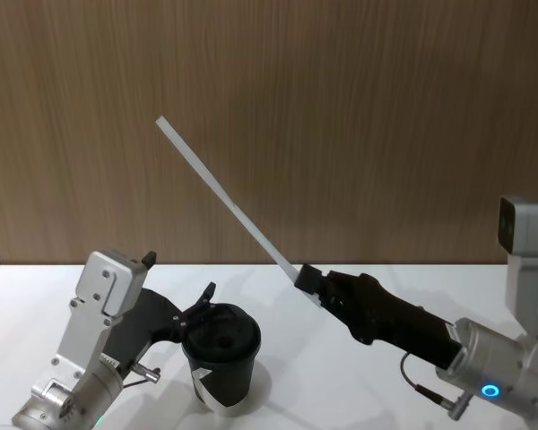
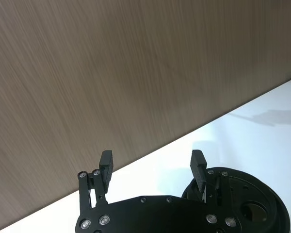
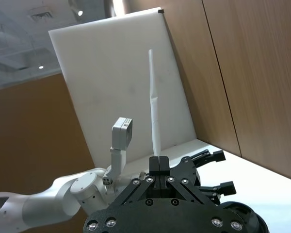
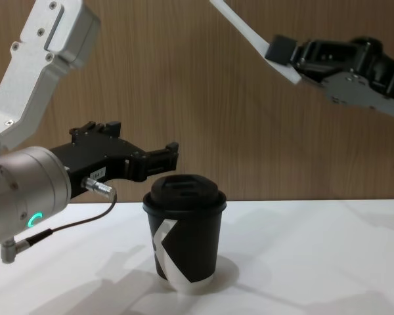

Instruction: Pick up the straw with one hand, pass it to the other hand, and insert it into the cup.

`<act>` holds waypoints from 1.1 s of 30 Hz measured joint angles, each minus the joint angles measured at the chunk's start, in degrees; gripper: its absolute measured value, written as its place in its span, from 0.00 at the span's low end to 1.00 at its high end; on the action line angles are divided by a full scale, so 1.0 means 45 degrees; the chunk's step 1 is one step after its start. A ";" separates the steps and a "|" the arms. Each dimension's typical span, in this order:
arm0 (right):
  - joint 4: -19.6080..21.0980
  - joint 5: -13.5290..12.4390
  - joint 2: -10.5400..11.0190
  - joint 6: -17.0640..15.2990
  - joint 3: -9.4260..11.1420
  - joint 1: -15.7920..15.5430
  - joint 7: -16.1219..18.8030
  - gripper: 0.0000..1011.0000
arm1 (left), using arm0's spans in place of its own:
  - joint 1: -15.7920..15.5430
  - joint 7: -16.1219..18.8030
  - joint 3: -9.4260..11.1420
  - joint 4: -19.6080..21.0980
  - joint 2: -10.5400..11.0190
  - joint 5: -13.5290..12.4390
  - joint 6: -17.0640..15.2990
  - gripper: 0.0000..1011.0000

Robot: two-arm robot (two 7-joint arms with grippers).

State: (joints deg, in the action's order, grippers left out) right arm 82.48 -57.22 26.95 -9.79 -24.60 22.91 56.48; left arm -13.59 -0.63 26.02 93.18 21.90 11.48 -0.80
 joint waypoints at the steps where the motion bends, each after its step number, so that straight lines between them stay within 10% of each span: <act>1: -0.0002 -0.0016 -0.0035 -0.0027 -0.0015 0.0032 -0.0048 0.00 | 0.0000 0.0000 0.0001 0.0000 -0.0001 0.0000 0.0000 0.99; 33: -0.1175 -0.0172 -0.0872 -0.0538 -0.0638 0.1022 -0.1063 0.00 | 0.0063 -0.0169 -0.0258 0.0196 -0.0004 0.0268 0.0085 0.99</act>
State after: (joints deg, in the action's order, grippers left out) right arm 77.20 -58.00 23.02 -12.21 -27.47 27.51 51.69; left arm -13.30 -1.39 24.86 94.06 21.88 12.69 -0.41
